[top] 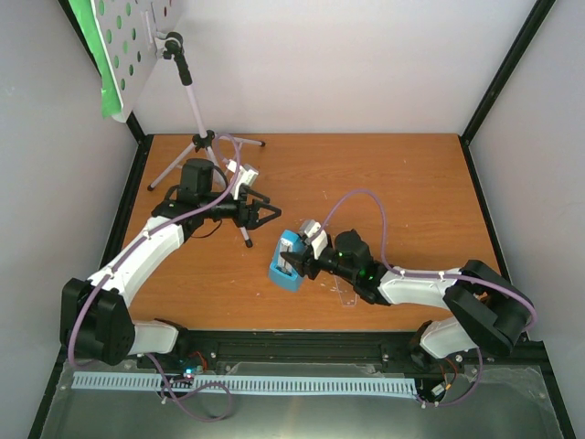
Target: Pack up the instrument practice props
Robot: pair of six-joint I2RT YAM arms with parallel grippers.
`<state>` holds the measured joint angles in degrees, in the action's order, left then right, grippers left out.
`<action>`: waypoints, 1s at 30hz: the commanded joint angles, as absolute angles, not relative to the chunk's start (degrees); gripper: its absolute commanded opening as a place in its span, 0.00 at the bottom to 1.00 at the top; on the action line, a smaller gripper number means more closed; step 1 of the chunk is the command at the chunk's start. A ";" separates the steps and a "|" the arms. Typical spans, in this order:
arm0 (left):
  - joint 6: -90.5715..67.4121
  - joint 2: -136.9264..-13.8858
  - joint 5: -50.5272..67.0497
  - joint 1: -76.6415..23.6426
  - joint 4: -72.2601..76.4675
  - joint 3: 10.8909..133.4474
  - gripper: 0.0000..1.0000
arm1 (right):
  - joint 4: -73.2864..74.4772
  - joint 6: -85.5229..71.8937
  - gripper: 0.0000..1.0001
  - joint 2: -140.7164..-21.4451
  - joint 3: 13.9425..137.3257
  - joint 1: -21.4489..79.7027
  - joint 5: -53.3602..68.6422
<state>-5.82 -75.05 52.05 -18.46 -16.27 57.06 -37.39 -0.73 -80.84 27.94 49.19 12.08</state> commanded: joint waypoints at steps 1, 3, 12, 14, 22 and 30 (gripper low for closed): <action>-5.55 -75.30 53.74 -18.71 -14.50 57.40 0.83 | -38.93 -1.57 0.64 -80.19 26.31 49.66 9.83; -5.62 -75.32 53.98 -18.73 -14.31 57.24 0.82 | -38.89 -1.97 0.64 -79.95 26.13 49.65 10.07; -5.69 -76.06 55.13 -18.79 -14.36 57.16 0.78 | -38.60 -2.06 0.62 -81.05 27.07 49.66 10.43; -5.17 -75.69 53.90 -18.81 -14.95 57.40 0.77 | -38.65 -2.32 0.62 -81.17 27.12 49.66 10.25; -4.66 -75.17 52.28 -18.80 -15.22 57.39 0.76 | -38.45 -2.89 0.62 -82.05 27.61 49.62 8.99; -4.50 -74.05 50.76 -18.81 -14.97 57.14 0.73 | -38.82 -3.53 0.63 -82.89 27.97 49.57 8.49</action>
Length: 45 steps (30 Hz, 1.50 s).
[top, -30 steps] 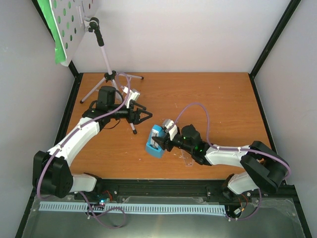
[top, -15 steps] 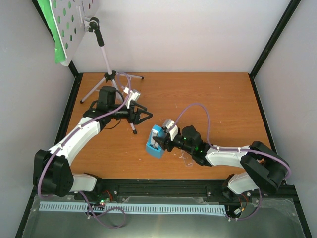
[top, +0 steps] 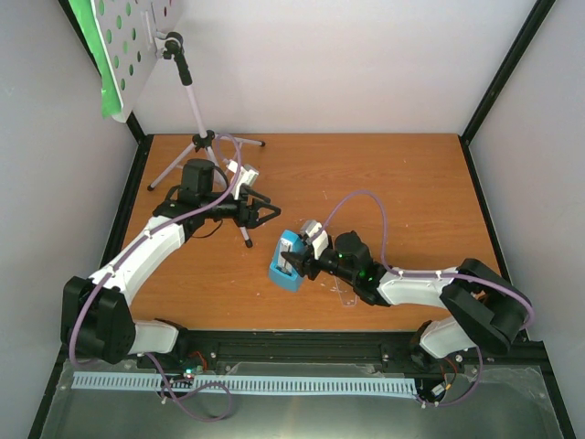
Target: Pack up the instrument practice props
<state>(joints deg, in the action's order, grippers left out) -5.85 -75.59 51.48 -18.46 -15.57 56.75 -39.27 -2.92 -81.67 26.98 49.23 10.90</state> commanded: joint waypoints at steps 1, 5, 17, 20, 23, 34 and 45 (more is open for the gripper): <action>-4.48 -74.01 50.72 -18.76 -15.01 57.13 0.73 | -38.79 -3.64 0.63 -82.88 27.97 49.57 8.47; -4.41 -73.75 50.63 -18.74 -14.91 57.13 0.73 | -38.68 -3.99 0.63 -83.06 28.19 49.57 8.52; -4.48 -73.09 50.89 -18.76 -14.55 56.95 0.73 | -36.70 -5.85 0.63 -83.14 29.82 49.46 8.23; -4.50 -72.96 50.98 -18.76 -14.36 56.87 0.73 | -35.30 -6.25 0.63 -83.31 30.64 49.46 8.07; -4.57 -73.00 51.42 -18.79 -14.31 56.87 0.73 | -34.55 -6.63 0.63 -83.28 31.10 49.42 7.92; -4.83 -73.37 53.80 -18.74 -13.93 56.69 0.72 | -29.87 -9.35 0.64 -83.76 33.82 49.07 5.27; -6.85 -76.90 59.71 -18.81 -12.88 56.27 0.72 | -28.30 -10.44 0.66 -83.72 34.98 48.96 4.55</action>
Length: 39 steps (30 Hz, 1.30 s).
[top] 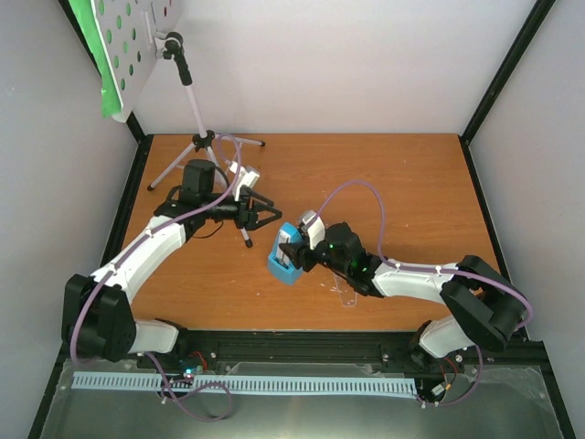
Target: Pack up the instrument practice props
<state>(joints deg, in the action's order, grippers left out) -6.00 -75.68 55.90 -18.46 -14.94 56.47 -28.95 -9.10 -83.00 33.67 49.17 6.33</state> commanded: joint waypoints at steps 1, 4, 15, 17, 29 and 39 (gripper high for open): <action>-7.08 -77.21 60.02 -18.89 -12.80 56.25 0.72 | -28.21 -10.52 0.66 -83.70 35.06 48.94 4.57; -7.16 -77.95 60.27 -19.35 -12.85 56.27 0.71 | -28.13 -10.54 0.68 -83.69 35.16 48.87 4.42; -7.12 -79.60 61.49 -20.61 -13.22 56.39 0.69 | -27.47 -11.05 0.69 -84.00 36.21 48.78 4.13; -7.12 -79.79 61.67 -20.81 -13.23 56.43 0.68 | -27.51 -11.16 0.70 -84.07 36.30 48.74 4.11; -5.38 -75.88 52.91 -21.09 -14.15 56.69 0.77 | -28.06 -8.61 0.90 -80.71 34.66 48.78 6.47; -9.92 -62.16 39.30 -21.09 -6.62 51.32 0.92 | -19.72 -2.38 1.00 -62.34 31.03 48.52 2.95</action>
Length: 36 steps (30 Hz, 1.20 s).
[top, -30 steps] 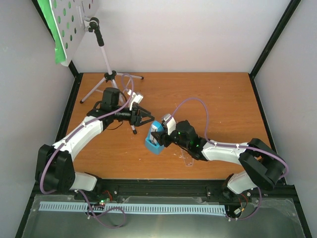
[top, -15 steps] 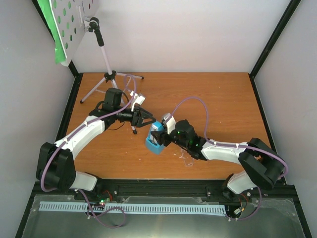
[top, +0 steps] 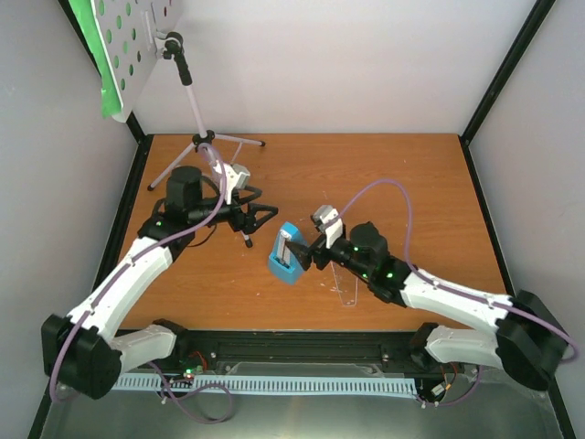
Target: Pack up the instrument practice props
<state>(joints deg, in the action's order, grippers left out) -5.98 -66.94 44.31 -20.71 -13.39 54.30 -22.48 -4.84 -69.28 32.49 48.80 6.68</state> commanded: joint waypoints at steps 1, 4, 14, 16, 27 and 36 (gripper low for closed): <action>-13.40 -61.05 39.81 -21.09 -3.62 49.05 0.92 | -18.88 -2.82 1.00 -60.50 30.84 48.35 1.09; -24.05 -59.46 42.44 -21.09 7.65 41.53 0.93 | -16.83 -4.39 1.00 -56.74 30.15 46.77 -3.46; -21.59 -60.15 54.68 -21.09 20.48 28.70 0.95 | -24.05 -17.95 1.00 -55.92 22.99 32.47 5.55; -18.44 -60.65 52.68 -21.09 18.03 29.17 0.95 | -23.98 -17.82 1.00 -55.65 22.69 32.42 5.75; -8.71 -65.89 47.89 -23.63 21.53 29.15 0.93 | -24.78 -17.31 1.00 -53.07 21.27 32.35 6.59; -6.36 -70.26 45.52 -28.07 22.08 30.00 0.85 | -26.08 -18.29 1.00 -53.37 20.67 32.34 7.00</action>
